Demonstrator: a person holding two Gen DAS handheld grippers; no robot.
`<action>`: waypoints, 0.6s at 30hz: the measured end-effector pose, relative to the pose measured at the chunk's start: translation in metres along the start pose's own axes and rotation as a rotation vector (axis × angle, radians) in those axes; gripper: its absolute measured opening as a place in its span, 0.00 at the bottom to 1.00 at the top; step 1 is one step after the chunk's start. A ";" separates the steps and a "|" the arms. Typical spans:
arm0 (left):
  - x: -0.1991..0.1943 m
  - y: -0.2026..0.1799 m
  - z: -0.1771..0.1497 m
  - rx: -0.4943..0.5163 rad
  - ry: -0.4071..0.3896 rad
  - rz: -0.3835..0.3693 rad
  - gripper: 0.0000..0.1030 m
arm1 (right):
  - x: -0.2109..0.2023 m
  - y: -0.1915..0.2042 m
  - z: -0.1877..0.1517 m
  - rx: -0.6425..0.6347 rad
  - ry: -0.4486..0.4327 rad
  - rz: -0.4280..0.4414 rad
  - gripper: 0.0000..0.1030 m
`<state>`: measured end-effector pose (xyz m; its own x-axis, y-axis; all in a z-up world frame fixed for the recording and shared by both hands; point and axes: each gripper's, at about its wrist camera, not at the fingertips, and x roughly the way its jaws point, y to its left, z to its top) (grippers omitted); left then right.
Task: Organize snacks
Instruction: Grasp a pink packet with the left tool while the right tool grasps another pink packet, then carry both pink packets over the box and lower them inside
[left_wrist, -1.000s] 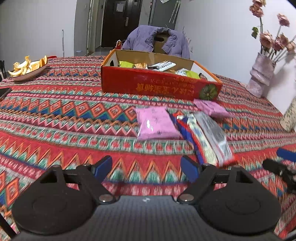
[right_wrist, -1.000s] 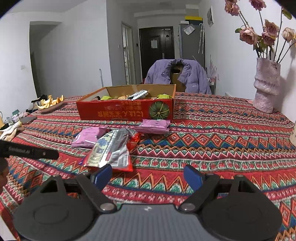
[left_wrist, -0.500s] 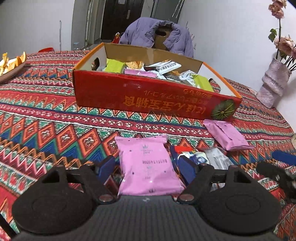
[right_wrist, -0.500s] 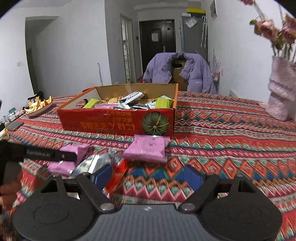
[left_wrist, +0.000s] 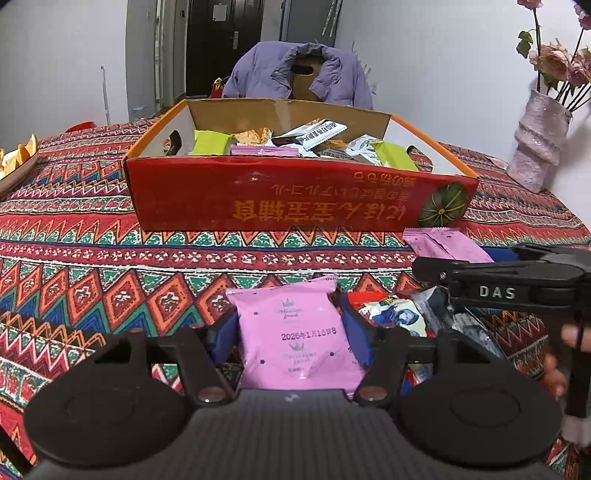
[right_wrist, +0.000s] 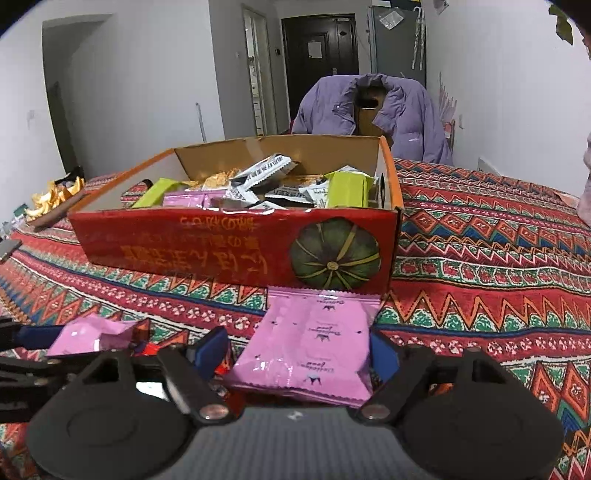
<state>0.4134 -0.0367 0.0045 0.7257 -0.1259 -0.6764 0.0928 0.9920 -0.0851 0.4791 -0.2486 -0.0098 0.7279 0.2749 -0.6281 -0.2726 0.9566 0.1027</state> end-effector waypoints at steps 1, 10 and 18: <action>-0.002 0.001 0.000 0.001 -0.004 0.005 0.60 | 0.000 0.000 0.000 -0.004 -0.002 -0.005 0.65; -0.055 0.011 0.000 -0.016 -0.087 0.032 0.60 | -0.047 -0.004 -0.007 -0.004 -0.036 -0.048 0.59; -0.127 0.023 -0.030 -0.041 -0.147 0.051 0.60 | -0.147 0.017 -0.044 -0.024 -0.115 -0.041 0.59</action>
<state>0.3025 0.0018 0.0664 0.8210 -0.0708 -0.5665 0.0272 0.9960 -0.0851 0.3396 -0.2769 0.0499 0.8056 0.2460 -0.5389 -0.2552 0.9651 0.0590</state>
